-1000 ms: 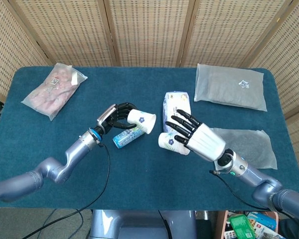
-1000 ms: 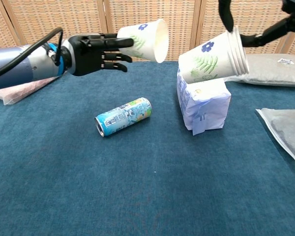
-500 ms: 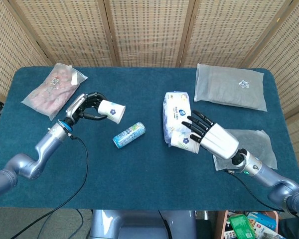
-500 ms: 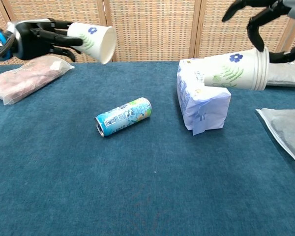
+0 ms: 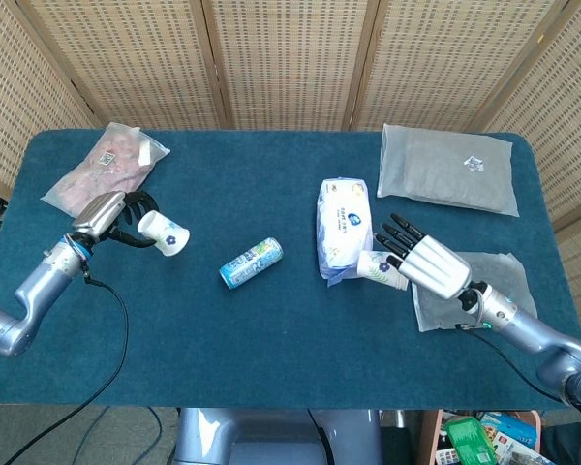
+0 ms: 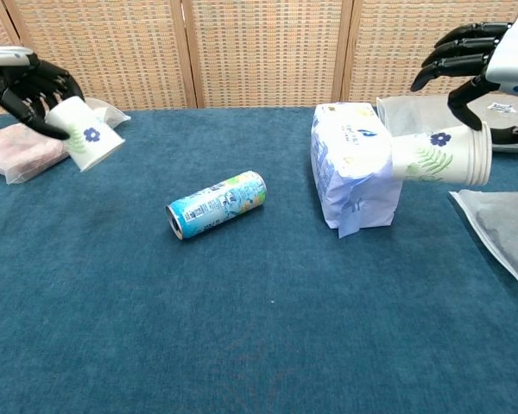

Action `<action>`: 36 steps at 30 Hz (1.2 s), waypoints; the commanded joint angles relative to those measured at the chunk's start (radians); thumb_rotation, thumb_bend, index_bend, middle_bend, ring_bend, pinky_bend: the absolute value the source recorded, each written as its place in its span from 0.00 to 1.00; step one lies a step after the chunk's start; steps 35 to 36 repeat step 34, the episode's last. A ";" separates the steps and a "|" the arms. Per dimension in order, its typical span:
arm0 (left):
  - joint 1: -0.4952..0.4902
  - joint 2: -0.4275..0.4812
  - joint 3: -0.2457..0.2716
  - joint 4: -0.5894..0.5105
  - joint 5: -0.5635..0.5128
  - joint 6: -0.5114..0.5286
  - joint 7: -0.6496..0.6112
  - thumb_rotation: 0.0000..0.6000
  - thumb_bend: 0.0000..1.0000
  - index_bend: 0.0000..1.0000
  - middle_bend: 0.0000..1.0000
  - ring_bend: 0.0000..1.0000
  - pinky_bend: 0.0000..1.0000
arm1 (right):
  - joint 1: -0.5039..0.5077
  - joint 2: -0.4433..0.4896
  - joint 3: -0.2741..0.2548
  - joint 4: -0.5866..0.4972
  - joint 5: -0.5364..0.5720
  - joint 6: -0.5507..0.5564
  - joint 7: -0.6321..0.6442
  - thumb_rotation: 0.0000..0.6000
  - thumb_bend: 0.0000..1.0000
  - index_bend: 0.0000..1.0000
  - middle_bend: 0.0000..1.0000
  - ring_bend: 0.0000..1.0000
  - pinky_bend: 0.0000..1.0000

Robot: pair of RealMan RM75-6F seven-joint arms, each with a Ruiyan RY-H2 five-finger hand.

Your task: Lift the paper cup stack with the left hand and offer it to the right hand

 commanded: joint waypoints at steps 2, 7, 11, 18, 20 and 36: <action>0.002 -0.017 0.019 0.010 -0.051 -0.057 0.142 1.00 0.19 0.20 0.12 0.12 0.26 | -0.017 0.020 0.010 -0.037 0.045 -0.041 -0.061 1.00 0.05 0.09 0.04 0.00 0.01; -0.009 0.012 0.024 -0.051 -0.102 -0.148 0.181 1.00 0.18 0.00 0.00 0.00 0.00 | -0.044 0.063 0.041 -0.154 0.096 -0.027 -0.111 1.00 0.01 0.09 0.03 0.00 0.00; 0.019 0.045 0.011 -0.101 -0.131 -0.122 0.174 1.00 0.18 0.00 0.00 0.00 0.00 | -0.084 0.101 0.061 -0.247 0.128 0.027 -0.117 1.00 0.00 0.09 0.03 0.00 0.00; 0.141 0.151 0.009 -0.215 -0.171 0.029 0.189 1.00 0.18 0.00 0.00 0.00 0.00 | -0.229 0.149 0.080 -0.427 0.242 0.146 -0.068 1.00 0.00 0.09 0.03 0.00 0.00; 0.192 0.188 0.016 -0.274 -0.177 0.105 0.230 1.00 0.18 0.00 0.00 0.00 0.00 | -0.280 0.150 0.079 -0.471 0.279 0.179 -0.053 1.00 0.00 0.09 0.02 0.00 0.00; 0.530 0.265 0.049 -0.646 -0.254 0.701 0.758 1.00 0.18 0.00 0.00 0.00 0.00 | -0.506 0.213 0.028 -0.805 0.484 0.148 -0.115 1.00 0.00 0.00 0.00 0.00 0.00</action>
